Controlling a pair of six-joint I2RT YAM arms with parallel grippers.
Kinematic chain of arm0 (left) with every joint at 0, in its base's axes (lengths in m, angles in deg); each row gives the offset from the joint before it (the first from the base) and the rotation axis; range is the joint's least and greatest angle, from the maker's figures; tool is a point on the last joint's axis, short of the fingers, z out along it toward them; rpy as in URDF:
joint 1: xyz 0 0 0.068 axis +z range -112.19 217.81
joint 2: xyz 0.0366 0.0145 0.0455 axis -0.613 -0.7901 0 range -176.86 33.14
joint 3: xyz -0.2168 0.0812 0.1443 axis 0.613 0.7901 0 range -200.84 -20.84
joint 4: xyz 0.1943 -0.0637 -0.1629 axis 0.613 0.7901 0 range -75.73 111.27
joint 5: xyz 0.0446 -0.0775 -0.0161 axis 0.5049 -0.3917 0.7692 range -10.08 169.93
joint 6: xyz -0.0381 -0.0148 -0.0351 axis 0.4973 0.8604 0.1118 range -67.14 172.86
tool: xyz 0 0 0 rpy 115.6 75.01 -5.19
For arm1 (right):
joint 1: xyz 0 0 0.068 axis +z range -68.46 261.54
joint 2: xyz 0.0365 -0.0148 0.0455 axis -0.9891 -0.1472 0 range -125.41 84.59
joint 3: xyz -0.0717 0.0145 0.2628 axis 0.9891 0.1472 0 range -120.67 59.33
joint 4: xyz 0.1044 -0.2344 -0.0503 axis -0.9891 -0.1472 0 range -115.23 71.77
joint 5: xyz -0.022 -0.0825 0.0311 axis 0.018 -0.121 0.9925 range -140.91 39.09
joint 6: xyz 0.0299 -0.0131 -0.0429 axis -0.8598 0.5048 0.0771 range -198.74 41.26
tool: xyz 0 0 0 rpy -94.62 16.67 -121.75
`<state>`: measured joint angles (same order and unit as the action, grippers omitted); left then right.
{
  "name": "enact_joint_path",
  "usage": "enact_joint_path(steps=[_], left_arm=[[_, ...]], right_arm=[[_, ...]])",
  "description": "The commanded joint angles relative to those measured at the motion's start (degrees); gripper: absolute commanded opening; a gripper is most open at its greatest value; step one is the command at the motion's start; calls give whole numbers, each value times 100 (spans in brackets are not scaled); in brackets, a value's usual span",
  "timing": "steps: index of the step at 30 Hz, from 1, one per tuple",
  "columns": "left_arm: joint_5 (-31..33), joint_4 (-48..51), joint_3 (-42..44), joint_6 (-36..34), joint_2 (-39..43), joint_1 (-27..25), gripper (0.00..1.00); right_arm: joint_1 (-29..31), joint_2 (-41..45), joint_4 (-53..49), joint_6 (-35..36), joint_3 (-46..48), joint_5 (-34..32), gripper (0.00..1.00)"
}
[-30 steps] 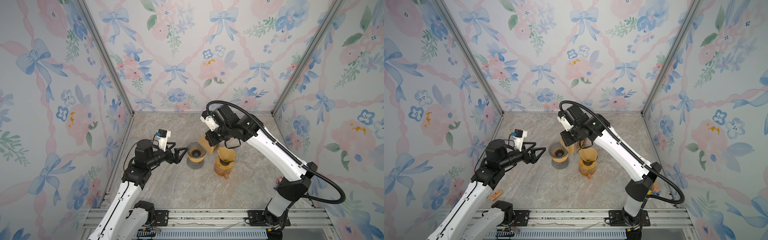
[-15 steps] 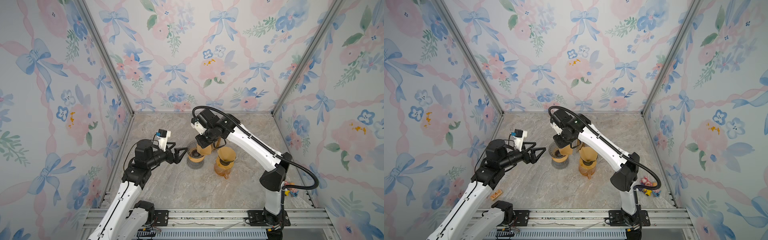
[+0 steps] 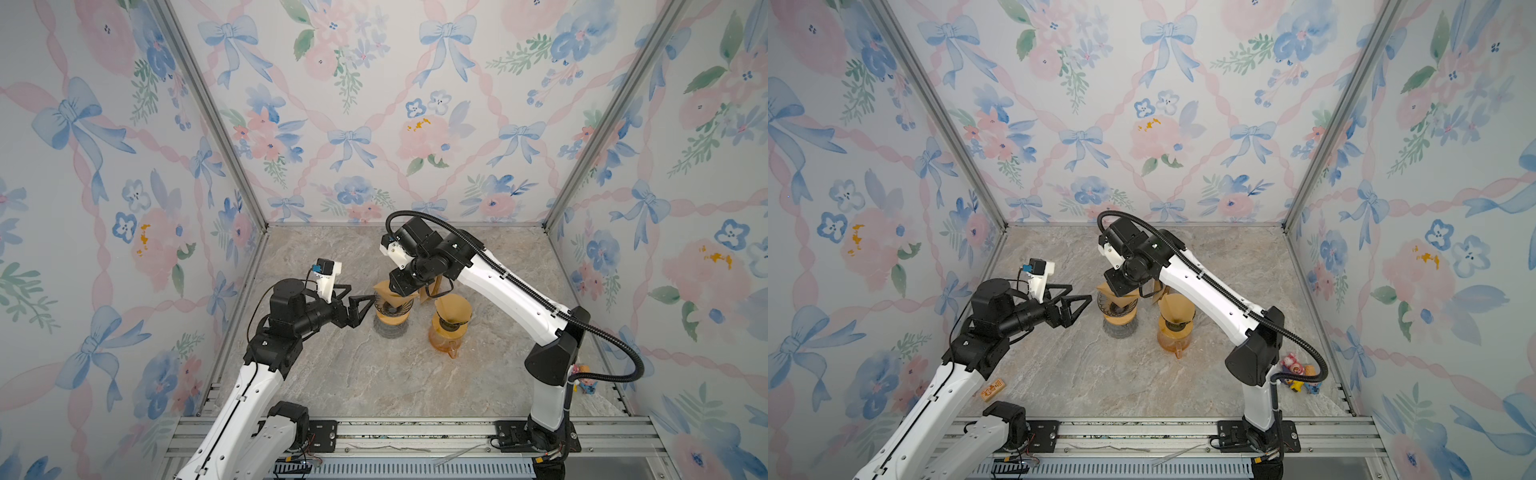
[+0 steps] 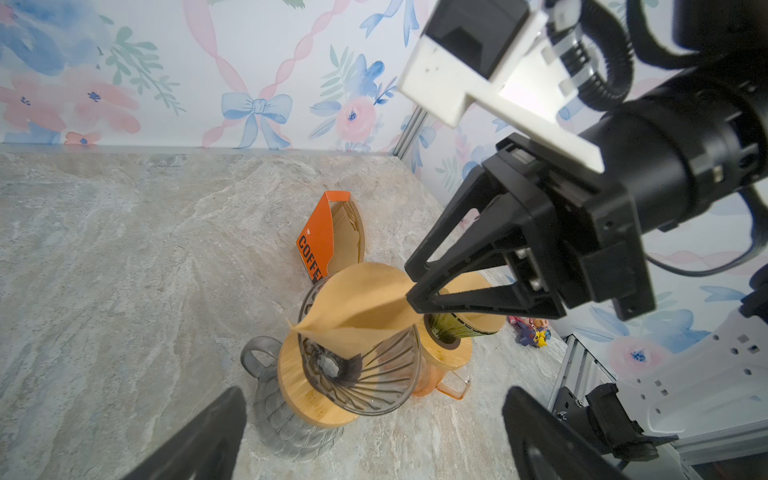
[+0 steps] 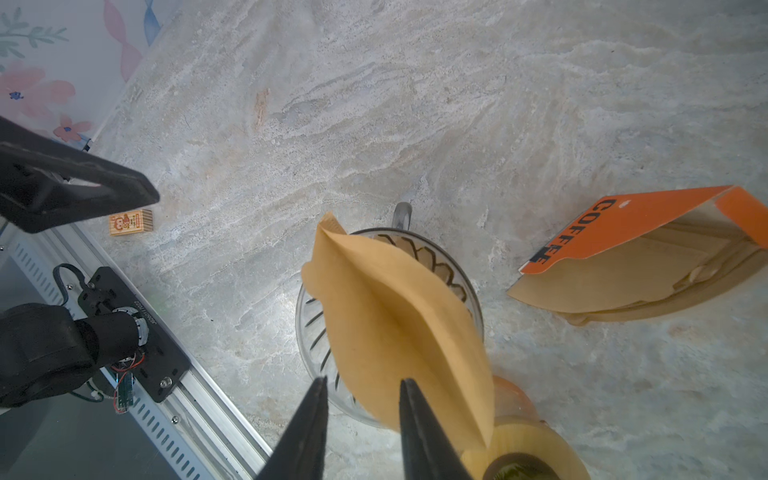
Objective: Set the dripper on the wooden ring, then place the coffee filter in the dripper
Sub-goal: 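Lower the paper filter into the ribbed glass dripper with the right gripper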
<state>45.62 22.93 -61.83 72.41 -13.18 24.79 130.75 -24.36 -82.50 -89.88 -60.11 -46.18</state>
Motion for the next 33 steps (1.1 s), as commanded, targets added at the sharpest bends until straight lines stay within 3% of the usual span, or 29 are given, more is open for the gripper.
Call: enact_joint_path(steps=[1,14,33], left_arm=[[-15,-50,54,22,-17,49,98],[-32,-49,52,31,-58,46,98],[214,62,25,100,-260,48,98]], right_arm=[[-62,378,340,-126,260,51,30],[-22,90,260,-11,394,-100,17],[-26,-610,251,253,430,-333,33]])
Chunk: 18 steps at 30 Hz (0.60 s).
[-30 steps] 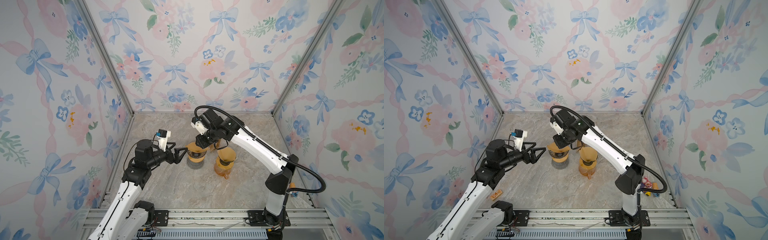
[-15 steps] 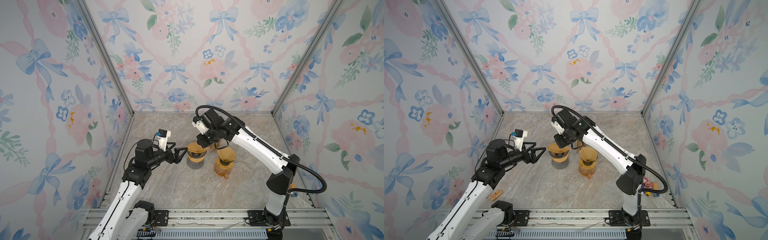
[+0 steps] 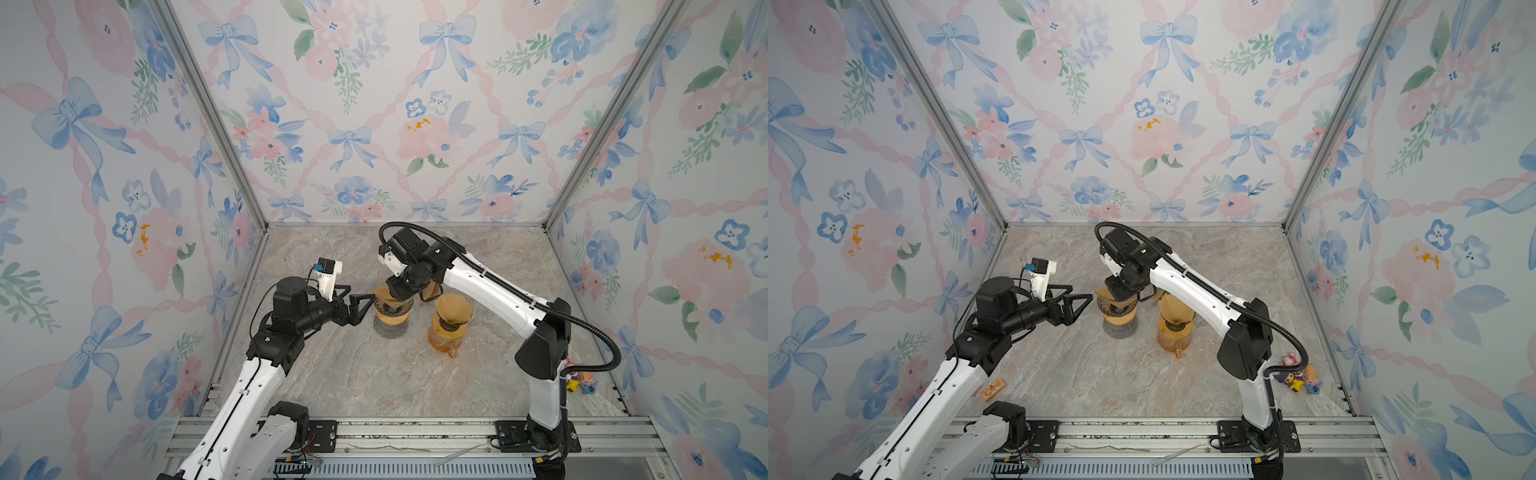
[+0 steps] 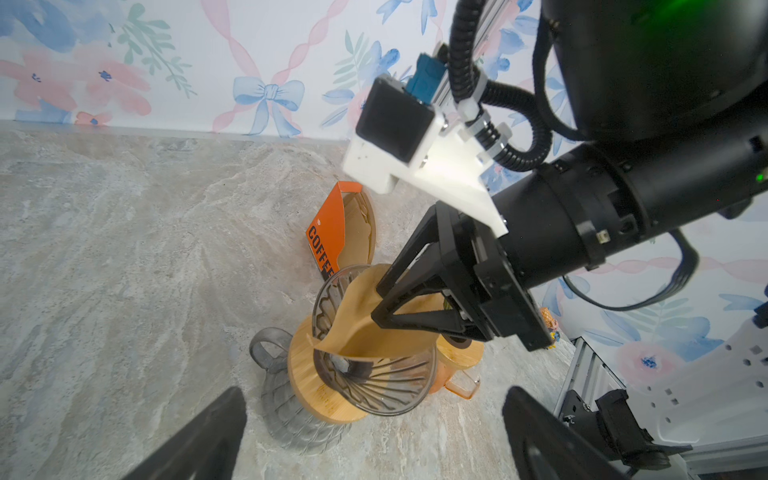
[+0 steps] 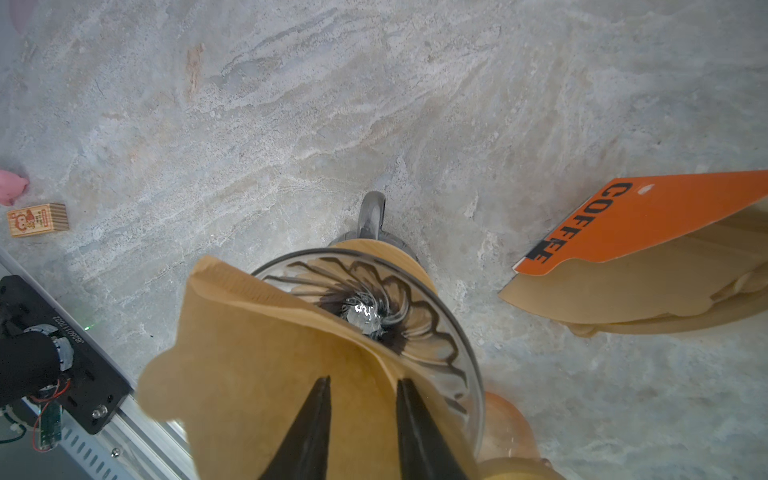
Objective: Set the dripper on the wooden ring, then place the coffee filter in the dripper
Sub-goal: 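Lower the paper filter into the ribbed glass dripper with the right gripper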
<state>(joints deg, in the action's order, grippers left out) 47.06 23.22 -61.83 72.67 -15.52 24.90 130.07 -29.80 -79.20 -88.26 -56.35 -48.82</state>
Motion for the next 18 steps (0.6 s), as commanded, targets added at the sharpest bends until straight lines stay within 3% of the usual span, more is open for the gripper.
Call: enact_joint_path(steps=[1,9,18], left_arm=[[86,37,29,75,-28,36,98],[596,360,-62,133,-377,71,98],[575,417,-326,266,-672,57,95]], right_arm=[[44,-81,-78,99,55,-37,35],[108,-189,-126,186,119,97,40],[192,-190,15,174,323,20,41]])
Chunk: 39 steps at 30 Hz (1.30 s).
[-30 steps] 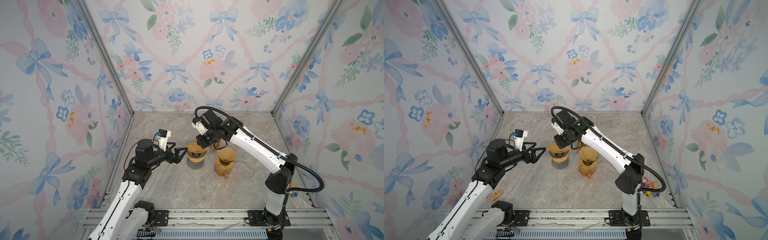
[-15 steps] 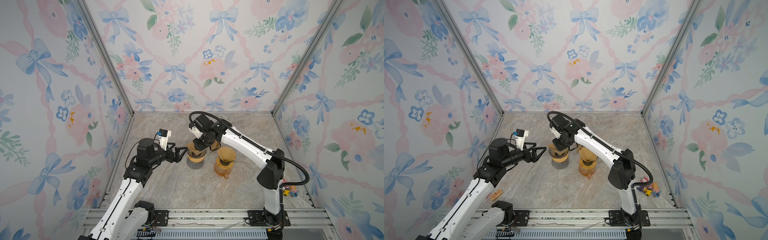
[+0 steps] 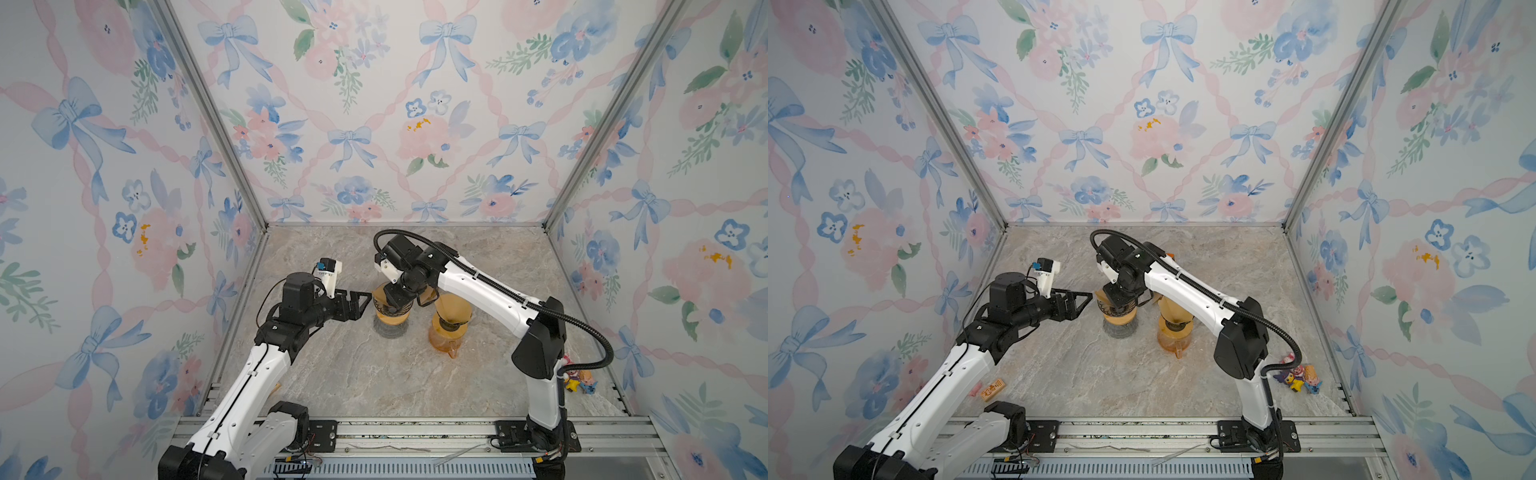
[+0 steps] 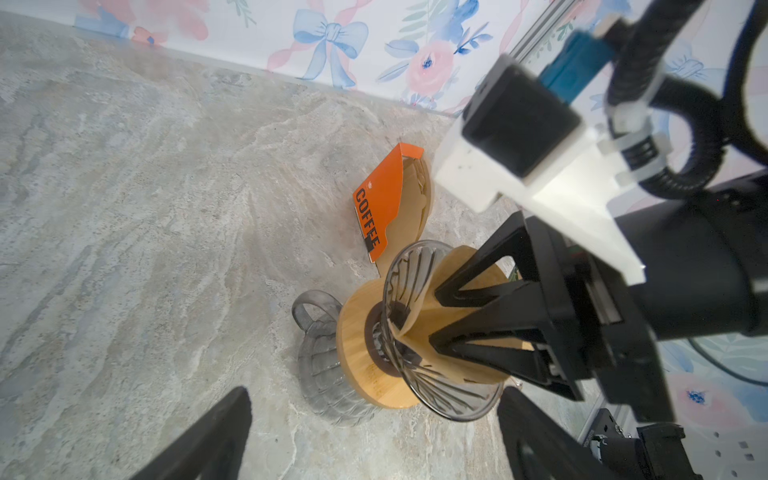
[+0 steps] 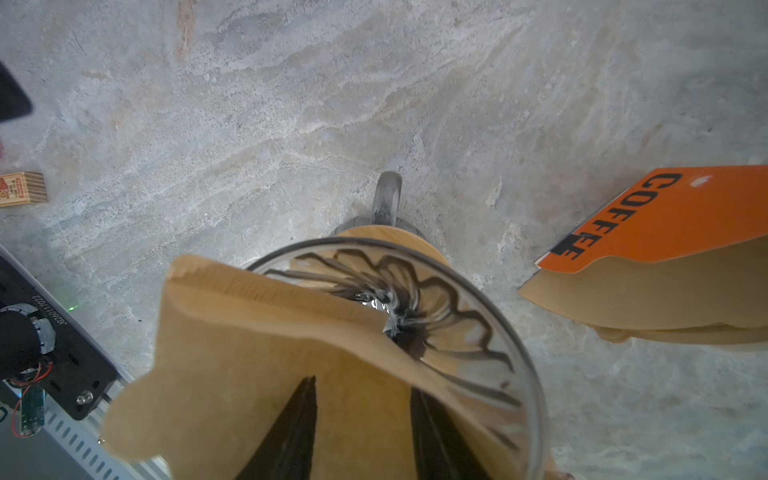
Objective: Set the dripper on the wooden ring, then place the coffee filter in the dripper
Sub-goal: 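Lower the paper filter into the ribbed glass dripper with the right gripper, then press the filter down with the right gripper while the left grips the dripper rim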
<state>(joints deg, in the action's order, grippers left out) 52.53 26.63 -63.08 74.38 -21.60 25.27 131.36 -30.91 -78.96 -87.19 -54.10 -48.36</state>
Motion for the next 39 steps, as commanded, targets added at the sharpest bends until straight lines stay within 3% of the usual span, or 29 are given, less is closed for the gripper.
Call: enact_joint_path(steps=[1,16,33,39], left_arm=[[-8,102,-246,112,-119,9,94],[451,1132,-1060,-594,-1048,-502,84],[802,1187,-1424,-693,-1731,-804,74],[971,1189,-1506,-693,-1923,-831,71]], right_arm=[[78,-79,16,56,117,-22,41],[14,-45,268,-17,342,303,41],[-89,45,413,-121,463,551,40],[-244,270,518,-226,472,874,35]])
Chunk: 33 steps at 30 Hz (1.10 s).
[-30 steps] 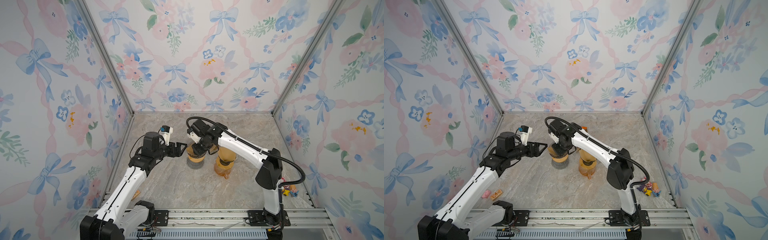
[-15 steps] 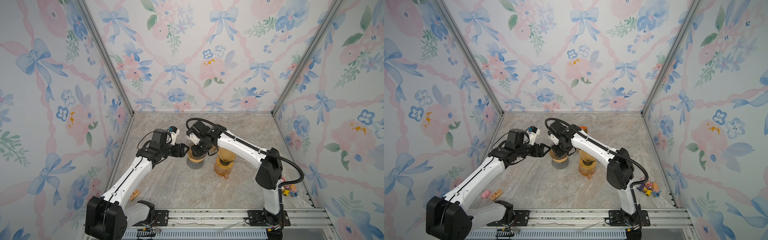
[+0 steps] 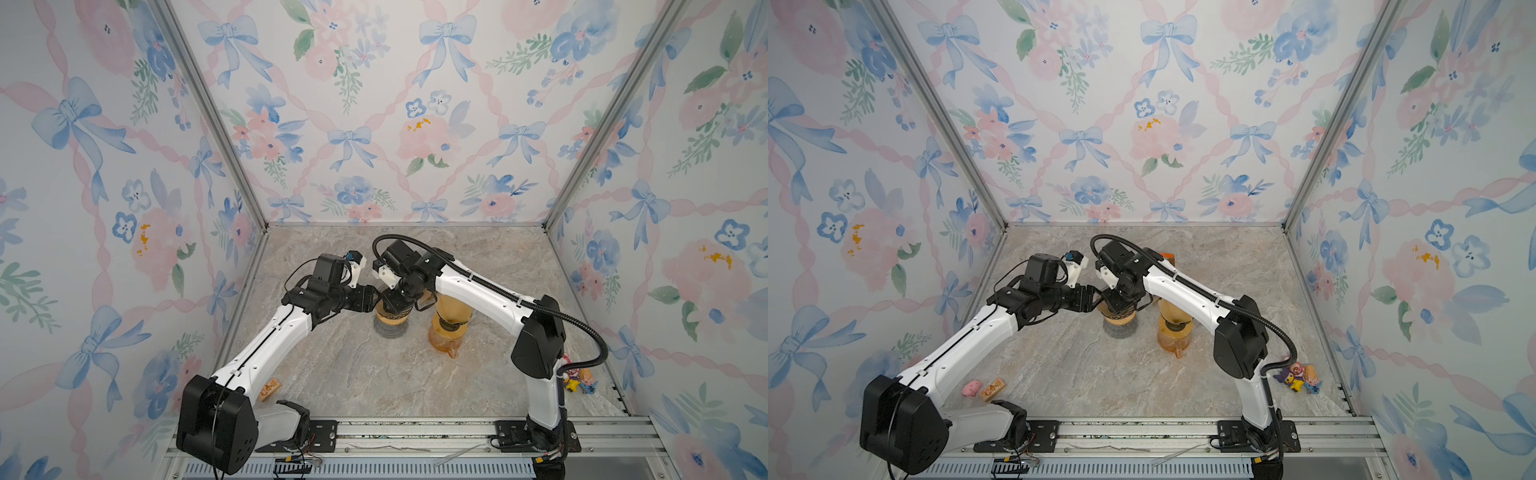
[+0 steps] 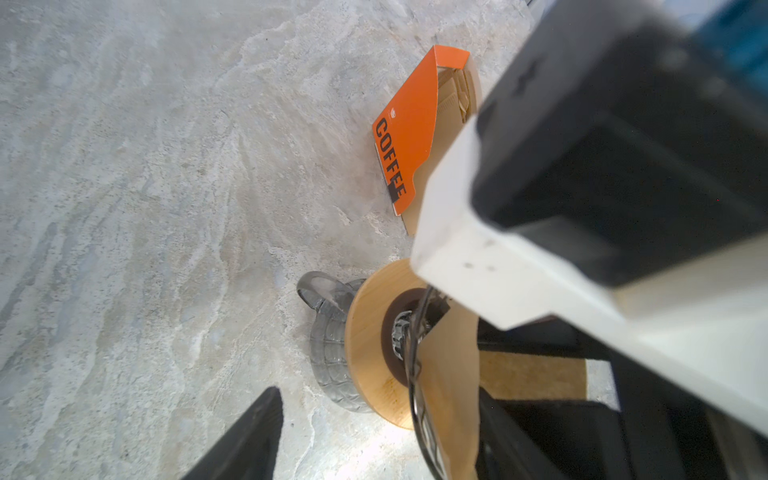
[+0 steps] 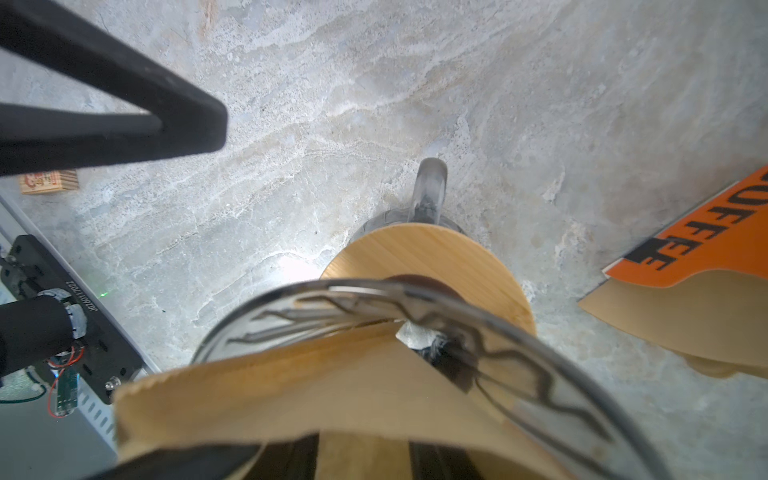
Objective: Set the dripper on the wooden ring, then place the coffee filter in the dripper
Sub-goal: 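Press the filter down with the right gripper while the left grips the dripper rim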
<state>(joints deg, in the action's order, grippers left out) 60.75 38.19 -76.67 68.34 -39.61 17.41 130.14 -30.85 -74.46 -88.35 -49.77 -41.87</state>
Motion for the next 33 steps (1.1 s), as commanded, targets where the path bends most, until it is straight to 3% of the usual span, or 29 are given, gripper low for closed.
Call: enact_joint_path(steps=[1,9,14,18,33], left_arm=[[167,33,-160,-90,-158,-43,70],[179,31,-312,-81,-375,-117,68],[239,29,-344,-72,-447,-134,67],[243,33,-367,-81,-455,-139,67],[359,32,-402,-107,-549,-148,67]], right_arm=[[-142,342,77,-127,60,257,34],[-263,972,80,-311,287,294,34],[-281,1140,-36,-661,373,-614,34],[-303,1062,-162,-653,373,-1008,41],[-385,552,-292,-210,276,-904,48]])
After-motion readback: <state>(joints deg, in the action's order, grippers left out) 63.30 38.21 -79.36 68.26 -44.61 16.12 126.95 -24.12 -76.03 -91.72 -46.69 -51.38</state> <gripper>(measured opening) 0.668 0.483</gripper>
